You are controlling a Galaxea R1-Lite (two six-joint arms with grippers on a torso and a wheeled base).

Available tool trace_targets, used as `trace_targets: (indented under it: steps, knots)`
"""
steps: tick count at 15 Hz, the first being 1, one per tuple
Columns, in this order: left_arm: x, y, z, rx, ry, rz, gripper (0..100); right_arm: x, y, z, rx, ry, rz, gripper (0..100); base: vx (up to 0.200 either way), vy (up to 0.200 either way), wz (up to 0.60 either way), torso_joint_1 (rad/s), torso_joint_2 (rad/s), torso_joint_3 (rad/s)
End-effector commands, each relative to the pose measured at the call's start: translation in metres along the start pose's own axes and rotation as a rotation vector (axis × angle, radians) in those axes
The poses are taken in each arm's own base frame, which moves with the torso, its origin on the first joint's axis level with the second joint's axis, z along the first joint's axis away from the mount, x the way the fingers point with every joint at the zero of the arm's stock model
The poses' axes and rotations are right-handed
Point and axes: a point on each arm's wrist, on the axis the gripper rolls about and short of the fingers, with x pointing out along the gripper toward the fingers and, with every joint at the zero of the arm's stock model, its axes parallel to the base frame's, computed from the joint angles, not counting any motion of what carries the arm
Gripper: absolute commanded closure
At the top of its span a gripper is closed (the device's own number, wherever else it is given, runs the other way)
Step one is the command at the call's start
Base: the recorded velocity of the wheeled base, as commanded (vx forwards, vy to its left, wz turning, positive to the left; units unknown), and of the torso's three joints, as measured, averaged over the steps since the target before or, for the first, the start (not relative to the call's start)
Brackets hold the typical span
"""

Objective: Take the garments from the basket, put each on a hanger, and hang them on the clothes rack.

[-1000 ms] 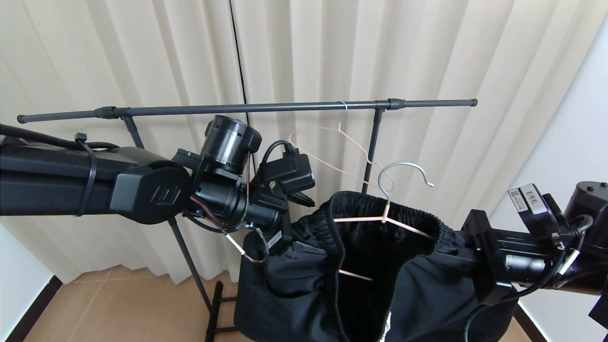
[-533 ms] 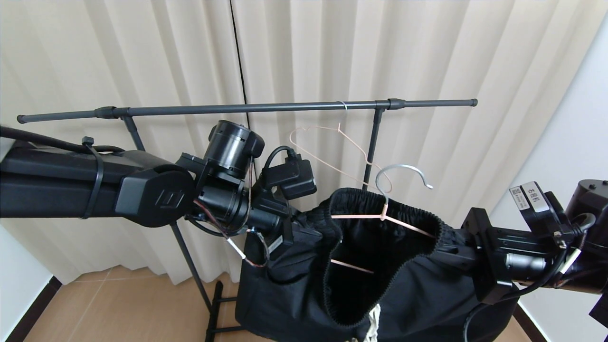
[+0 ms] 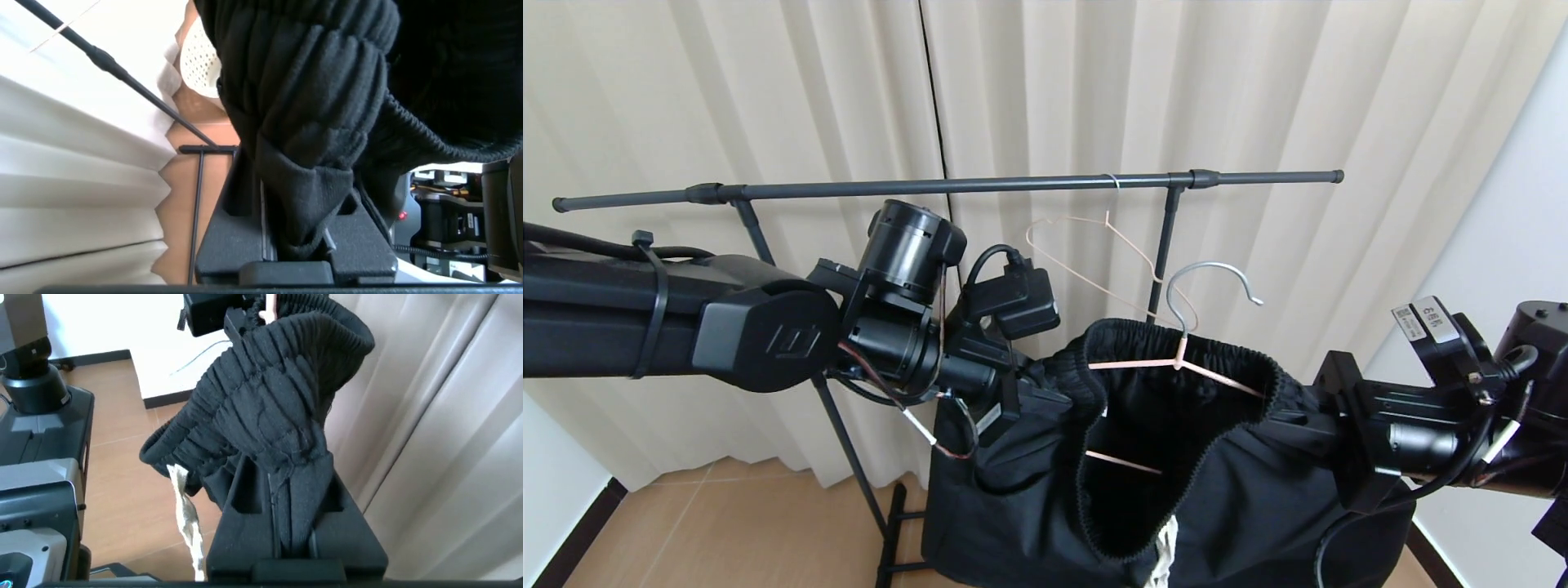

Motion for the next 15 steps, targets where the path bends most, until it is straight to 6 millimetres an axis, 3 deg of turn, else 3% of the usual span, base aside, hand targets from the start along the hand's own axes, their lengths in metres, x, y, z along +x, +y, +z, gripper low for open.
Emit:
trace_targets:
  steps: [1,5,10,15]
  knots:
    - [-0.005,-0.001,0.003,0.006,-0.007,0.011,100,0.0,0.0,0.0,0.0,-0.001,-0.001,0,0.0,0.0,0.0,0.0,0.0,0.0]
    - [-0.013,0.0,0.002,-0.001,-0.006,0.033,100,-0.006,-0.004,0.0,0.0,0.0,-0.032,0,0.0,0.0,0.0,0.0,0.0,0.0]
    - [-0.038,0.004,-0.001,-0.016,0.008,0.117,100,-0.023,-0.015,0.001,-0.013,-0.004,-0.111,0,0.0,0.0,0.0,0.0,0.0,0.0]
    - [-0.061,-0.002,0.003,-0.036,-0.011,0.161,100,-0.025,-0.016,-0.001,-0.013,0.001,-0.124,0,0.0,0.0,0.0,0.0,0.0,0.0]
